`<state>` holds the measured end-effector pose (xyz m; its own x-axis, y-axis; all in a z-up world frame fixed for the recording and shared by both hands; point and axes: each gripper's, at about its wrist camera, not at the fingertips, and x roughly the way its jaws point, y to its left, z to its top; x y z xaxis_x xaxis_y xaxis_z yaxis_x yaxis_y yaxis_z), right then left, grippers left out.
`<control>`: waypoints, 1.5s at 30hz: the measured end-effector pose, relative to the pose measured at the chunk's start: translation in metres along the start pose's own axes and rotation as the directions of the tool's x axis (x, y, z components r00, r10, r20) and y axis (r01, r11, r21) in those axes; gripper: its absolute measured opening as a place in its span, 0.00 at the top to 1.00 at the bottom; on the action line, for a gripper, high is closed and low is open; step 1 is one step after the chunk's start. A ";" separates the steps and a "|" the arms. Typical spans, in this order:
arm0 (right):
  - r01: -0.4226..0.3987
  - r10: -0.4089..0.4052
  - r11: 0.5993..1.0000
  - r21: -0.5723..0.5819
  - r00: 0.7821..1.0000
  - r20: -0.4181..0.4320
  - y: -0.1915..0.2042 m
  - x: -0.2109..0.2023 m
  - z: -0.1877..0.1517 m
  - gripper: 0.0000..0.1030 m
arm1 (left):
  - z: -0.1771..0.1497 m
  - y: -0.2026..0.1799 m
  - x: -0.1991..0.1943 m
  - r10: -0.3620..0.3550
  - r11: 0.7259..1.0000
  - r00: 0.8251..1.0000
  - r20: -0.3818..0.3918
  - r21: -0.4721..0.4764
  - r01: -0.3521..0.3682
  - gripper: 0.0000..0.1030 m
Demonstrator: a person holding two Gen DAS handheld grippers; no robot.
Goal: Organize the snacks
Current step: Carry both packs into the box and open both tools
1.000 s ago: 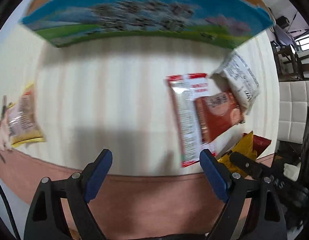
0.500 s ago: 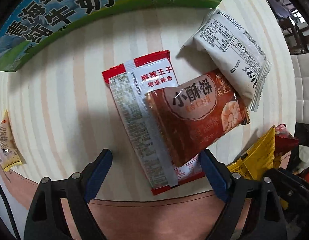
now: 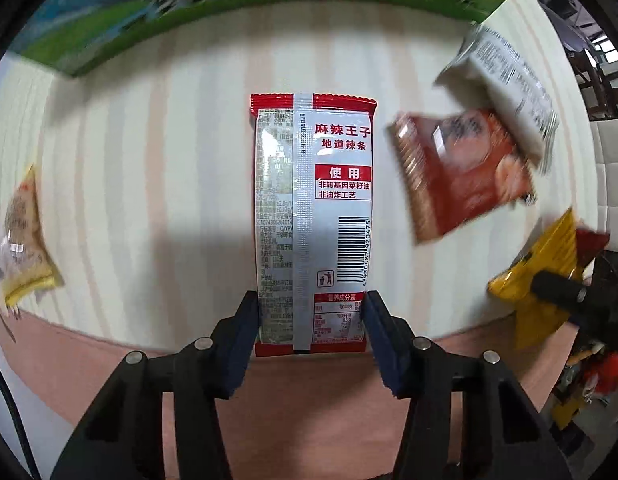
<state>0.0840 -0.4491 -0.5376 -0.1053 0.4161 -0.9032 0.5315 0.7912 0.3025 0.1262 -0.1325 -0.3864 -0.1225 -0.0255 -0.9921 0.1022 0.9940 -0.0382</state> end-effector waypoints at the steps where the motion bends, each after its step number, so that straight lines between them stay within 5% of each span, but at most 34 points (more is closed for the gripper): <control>1: 0.011 -0.011 1.000 -0.017 1.000 -0.001 0.003 0.000 -0.001 0.44 | -0.007 0.003 0.001 -0.001 1.000 1.000 -0.009 -0.003 0.001 0.52; 9: 0.067 -0.071 0.993 -0.097 0.997 -0.036 0.024 0.010 -0.001 0.40 | -0.003 0.033 0.001 -0.083 0.992 0.995 -0.046 -0.097 0.079 0.41; 14: 0.074 -0.078 0.993 -0.094 0.996 -0.041 0.029 0.017 -0.005 0.40 | 0.012 0.026 0.000 -0.013 0.997 1.000 -0.009 -0.071 0.012 0.40; 21: 0.097 -0.098 0.989 -0.113 0.995 -0.003 0.034 0.021 -0.013 0.50 | 0.017 -0.003 -0.005 0.007 0.999 0.999 0.036 -0.041 -0.005 0.59; 33: 0.026 -0.023 0.982 -0.187 1.000 0.018 0.065 0.007 -0.044 0.54 | -0.011 0.018 -0.060 -0.058 0.998 0.994 0.097 -0.022 0.061 0.60; 39: -0.041 0.053 0.966 -0.254 0.998 0.042 0.102 -0.025 -0.054 0.54 | -0.010 0.025 -0.130 -0.097 0.995 0.971 0.221 -0.014 0.102 0.60; 45: -0.110 0.154 0.936 -0.335 0.982 0.108 0.154 -0.085 -0.042 0.54 | 0.028 0.046 -0.194 -0.137 0.989 0.922 0.362 -0.004 0.148 0.60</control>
<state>0.1393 -0.3441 -0.4012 0.0691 0.4823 -0.8733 0.2276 0.8447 0.4845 0.1820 -0.0843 -0.1991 0.2309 -0.1979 -0.9526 0.0789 0.9797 -0.1844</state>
